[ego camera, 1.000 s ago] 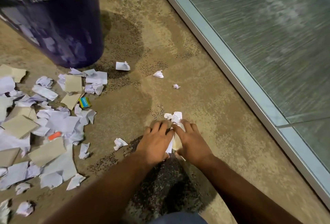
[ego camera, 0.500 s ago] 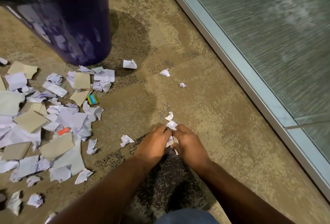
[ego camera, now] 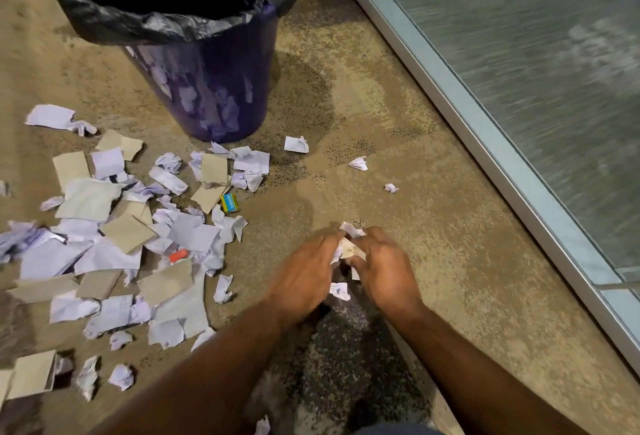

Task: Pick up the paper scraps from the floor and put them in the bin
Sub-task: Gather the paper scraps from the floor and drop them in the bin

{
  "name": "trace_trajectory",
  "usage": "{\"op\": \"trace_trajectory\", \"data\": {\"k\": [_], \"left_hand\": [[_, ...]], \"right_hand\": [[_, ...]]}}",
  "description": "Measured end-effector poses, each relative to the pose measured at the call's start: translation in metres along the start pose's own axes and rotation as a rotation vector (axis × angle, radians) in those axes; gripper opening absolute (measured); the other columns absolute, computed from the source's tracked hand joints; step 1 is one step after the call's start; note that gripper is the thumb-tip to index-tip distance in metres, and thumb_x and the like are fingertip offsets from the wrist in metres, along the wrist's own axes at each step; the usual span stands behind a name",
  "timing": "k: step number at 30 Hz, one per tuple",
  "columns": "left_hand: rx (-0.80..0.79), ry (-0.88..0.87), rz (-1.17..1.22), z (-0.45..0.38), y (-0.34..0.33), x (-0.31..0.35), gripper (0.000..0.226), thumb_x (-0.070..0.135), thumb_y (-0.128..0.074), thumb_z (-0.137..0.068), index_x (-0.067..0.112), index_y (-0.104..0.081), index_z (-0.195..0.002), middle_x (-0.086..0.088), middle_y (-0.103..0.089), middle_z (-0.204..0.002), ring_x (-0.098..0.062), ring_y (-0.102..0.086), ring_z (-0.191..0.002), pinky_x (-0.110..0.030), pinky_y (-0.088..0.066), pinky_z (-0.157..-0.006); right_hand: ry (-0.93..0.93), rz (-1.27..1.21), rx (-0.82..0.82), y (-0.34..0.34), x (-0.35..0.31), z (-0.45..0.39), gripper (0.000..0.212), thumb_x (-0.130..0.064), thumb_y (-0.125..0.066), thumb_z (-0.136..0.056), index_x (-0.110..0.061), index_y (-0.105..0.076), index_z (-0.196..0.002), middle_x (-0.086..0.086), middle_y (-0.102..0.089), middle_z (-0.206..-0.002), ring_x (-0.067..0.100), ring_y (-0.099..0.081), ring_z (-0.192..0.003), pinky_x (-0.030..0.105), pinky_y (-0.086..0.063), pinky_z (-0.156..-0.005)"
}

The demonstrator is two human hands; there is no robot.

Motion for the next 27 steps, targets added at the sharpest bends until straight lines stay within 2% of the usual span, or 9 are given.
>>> {"op": "trace_trajectory", "data": {"k": [5, 9, 13, 15, 18, 20, 23, 25, 27], "left_hand": [[0.211, 0.008, -0.035, -0.026, 0.065, 0.014, 0.045, 0.027, -0.061, -0.099, 0.023, -0.049, -0.142, -0.001, -0.059, -0.124, -0.013, -0.051, -0.103, -0.019, -0.031, -0.080], [0.490, -0.046, -0.088, -0.056, 0.158, 0.022, 0.050, 0.040, -0.058, -0.096, 0.019, -0.046, -0.141, -0.003, -0.052, -0.115, -0.021, -0.051, -0.105, -0.034, -0.044, -0.085], [0.716, -0.052, -0.092, -0.076, 0.240, 0.035, 0.066, 0.054, -0.052, -0.095, 0.013, -0.043, -0.146, -0.007, -0.051, -0.120, -0.024, -0.050, -0.114, -0.036, -0.041, -0.091], [0.770, -0.031, -0.139, -0.085, 0.274, 0.036, 0.073, 0.058, -0.042, -0.098, 0.010, -0.035, -0.152, -0.010, -0.048, -0.124, -0.025, -0.047, -0.117, -0.039, -0.039, -0.095], [0.816, 0.060, -0.210, -0.096, 0.317, 0.029, 0.077, 0.060, -0.025, -0.102, 0.009, -0.022, -0.158, -0.013, -0.043, -0.132, -0.027, -0.041, -0.123, -0.041, -0.034, -0.102], [0.796, 0.157, -0.235, -0.105, 0.337, 0.017, 0.070, 0.051, -0.023, -0.103, 0.008, -0.021, -0.158, -0.016, -0.041, -0.135, -0.030, -0.039, -0.125, -0.045, -0.035, -0.103], [0.723, 0.345, -0.221, -0.117, 0.356, -0.012, 0.062, 0.024, -0.039, -0.097, 0.002, -0.025, -0.154, -0.020, -0.035, -0.143, -0.036, -0.035, -0.131, -0.047, -0.034, -0.107], [0.692, 0.385, -0.178, -0.120, 0.363, -0.025, 0.067, 0.007, -0.047, -0.093, 0.002, -0.022, -0.155, -0.021, -0.031, -0.147, -0.038, -0.032, -0.136, -0.046, -0.034, -0.110], [0.673, 0.370, -0.137, -0.120, 0.365, -0.030, 0.076, 0.000, -0.051, -0.090, 0.009, -0.019, -0.158, -0.020, -0.028, -0.149, -0.038, -0.030, -0.138, -0.047, -0.036, -0.110]], "right_hand": [[0.021, -0.141, 0.224, 0.035, -0.036, -0.030, 0.029, -0.020, -0.072, -0.092, -0.024, -0.070, -0.121, -0.016, -0.056, -0.117, -0.004, -0.059, -0.093, 0.012, -0.045, -0.085], [0.153, -0.305, 0.434, 0.089, -0.114, -0.078, 0.035, -0.012, -0.069, -0.091, -0.023, -0.070, -0.124, -0.020, -0.052, -0.107, -0.002, -0.055, -0.088, 0.006, -0.041, -0.076], [0.287, -0.430, 0.562, 0.132, -0.187, -0.116, 0.035, -0.004, -0.060, -0.091, -0.022, -0.069, -0.118, -0.015, -0.056, -0.107, 0.008, -0.061, -0.090, 0.030, -0.055, -0.075], [0.338, -0.451, 0.603, 0.144, -0.218, -0.134, 0.027, -0.006, -0.058, -0.094, -0.022, -0.069, -0.113, -0.015, -0.056, -0.105, 0.007, -0.060, -0.089, 0.032, -0.055, -0.072], [0.334, -0.457, 0.544, 0.150, -0.252, -0.167, 0.013, -0.014, -0.057, -0.098, -0.017, -0.069, -0.102, -0.008, -0.056, -0.103, 0.006, -0.056, -0.085, 0.019, -0.045, -0.065], [0.278, -0.437, 0.439, 0.147, -0.265, -0.190, 0.018, -0.024, -0.059, -0.098, -0.015, -0.068, -0.110, 0.001, -0.057, -0.111, 0.009, -0.056, -0.088, 0.020, -0.041, -0.066], [0.164, -0.415, 0.205, 0.139, -0.271, -0.216, 0.058, -0.028, -0.061, -0.098, -0.017, -0.042, -0.151, 0.006, -0.044, -0.148, 0.017, -0.052, -0.123, 0.022, -0.036, -0.090], [0.155, -0.462, 0.105, 0.135, -0.272, -0.223, 0.071, -0.030, -0.061, -0.097, -0.022, -0.026, -0.159, 0.002, -0.032, -0.161, 0.020, -0.044, -0.139, 0.025, -0.036, -0.103], [0.192, -0.499, 0.093, 0.135, -0.271, -0.223, 0.074, -0.034, -0.060, -0.094, -0.027, -0.026, -0.159, 0.001, -0.030, -0.164, 0.021, -0.040, -0.144, 0.039, -0.038, -0.116]]}}
Point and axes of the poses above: each hand's wrist, its own z-axis away from the middle knuckle, its own y-axis out of the back of the hand, x = y × z, the point moved 5 cm from there along -z, towards the middle knuckle
